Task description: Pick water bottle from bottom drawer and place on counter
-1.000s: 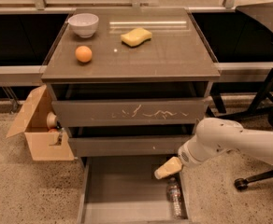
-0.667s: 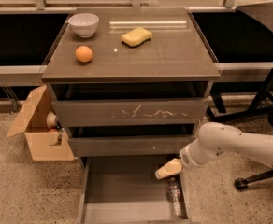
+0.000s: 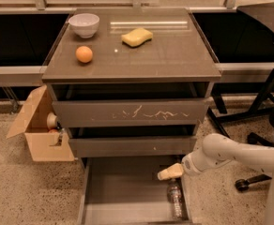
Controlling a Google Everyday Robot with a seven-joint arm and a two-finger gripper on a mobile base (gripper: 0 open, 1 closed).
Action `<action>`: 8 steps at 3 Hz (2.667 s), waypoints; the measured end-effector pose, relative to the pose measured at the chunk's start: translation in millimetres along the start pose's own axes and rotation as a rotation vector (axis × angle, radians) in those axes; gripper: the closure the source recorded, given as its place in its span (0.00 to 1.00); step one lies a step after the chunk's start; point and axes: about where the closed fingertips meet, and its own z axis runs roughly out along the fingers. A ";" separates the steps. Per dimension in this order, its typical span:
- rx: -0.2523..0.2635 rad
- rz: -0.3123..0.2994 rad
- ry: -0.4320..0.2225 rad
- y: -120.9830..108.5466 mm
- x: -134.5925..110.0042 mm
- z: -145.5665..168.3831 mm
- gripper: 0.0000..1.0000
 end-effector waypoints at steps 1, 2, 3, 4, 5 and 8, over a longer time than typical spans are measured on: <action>-0.032 0.055 0.042 -15.1 2.5 39.5 0.00; -0.055 0.094 0.090 -25.2 4.4 74.2 0.00; -0.073 0.130 0.133 -33.7 8.1 103.5 0.00; -0.093 0.163 0.160 -40.7 12.5 126.5 0.00; -0.096 0.164 0.175 -40.1 13.3 133.9 0.00; -0.032 0.190 0.281 -43.8 7.0 202.1 0.00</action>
Offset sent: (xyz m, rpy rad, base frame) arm 0.0193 0.0172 -0.1185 0.0414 0.2080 -0.0499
